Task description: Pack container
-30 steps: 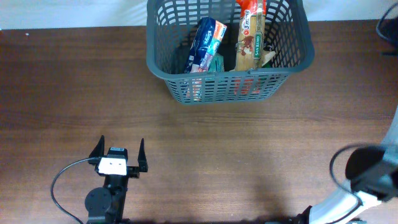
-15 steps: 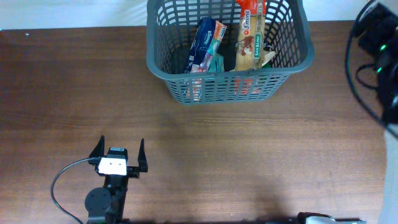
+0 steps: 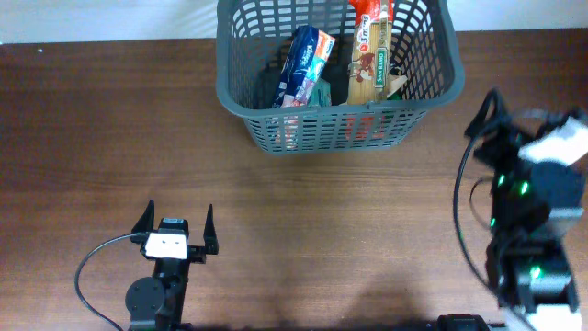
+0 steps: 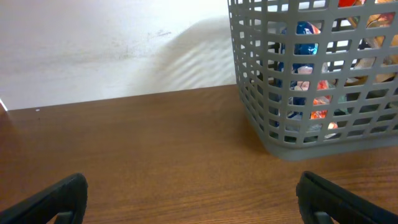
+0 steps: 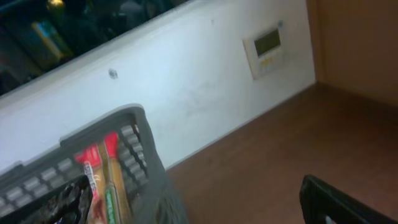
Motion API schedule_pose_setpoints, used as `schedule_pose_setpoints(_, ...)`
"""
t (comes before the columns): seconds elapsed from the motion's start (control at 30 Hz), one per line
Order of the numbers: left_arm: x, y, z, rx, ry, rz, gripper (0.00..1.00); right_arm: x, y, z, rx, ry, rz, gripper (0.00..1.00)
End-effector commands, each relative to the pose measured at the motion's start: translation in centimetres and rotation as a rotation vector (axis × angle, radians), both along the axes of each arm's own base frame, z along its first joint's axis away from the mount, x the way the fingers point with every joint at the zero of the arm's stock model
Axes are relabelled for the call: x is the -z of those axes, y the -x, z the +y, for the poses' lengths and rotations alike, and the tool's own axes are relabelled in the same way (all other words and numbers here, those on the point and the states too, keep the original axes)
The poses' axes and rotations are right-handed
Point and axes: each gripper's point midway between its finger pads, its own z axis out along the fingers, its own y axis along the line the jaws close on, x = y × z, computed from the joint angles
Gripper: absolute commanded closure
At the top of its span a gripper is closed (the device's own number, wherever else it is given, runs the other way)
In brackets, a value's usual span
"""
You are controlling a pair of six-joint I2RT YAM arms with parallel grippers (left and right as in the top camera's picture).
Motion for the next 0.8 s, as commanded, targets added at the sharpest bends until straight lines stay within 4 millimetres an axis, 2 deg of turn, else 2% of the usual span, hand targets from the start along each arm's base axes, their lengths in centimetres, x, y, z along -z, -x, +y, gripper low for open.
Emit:
schedule_pose_setpoints(0.0,0.2,0.0,0.3,-0.017,0.009,0.002,0.01,2.5,1.9,0.8,-0.039,-0.002,-0.039,0.01)
schedule_pose_setpoints(0.27,0.2,0.0,0.3,-0.017,0.009,0.002,0.01,7.6,5.1,1.0,-0.052,0.023,-0.086,0.01)
schedule_pose_setpoints(0.47,0.2,0.0,0.3,-0.017,0.009,0.002,0.01,7.1,5.7,3.0,-0.177,0.259,-0.083,0.01)
schedule_pose_setpoints(0.6,0.2,0.0,0.3,-0.017,0.009,0.002,0.01,7.3,6.0,3.0,-0.175,0.281,-0.085,0.01)
schedule_pose_setpoints(0.77,0.2,0.0,0.3,-0.017,0.009,0.002,0.01,8.6,6.6,3.0,-0.173,0.279,-0.101,0.01)
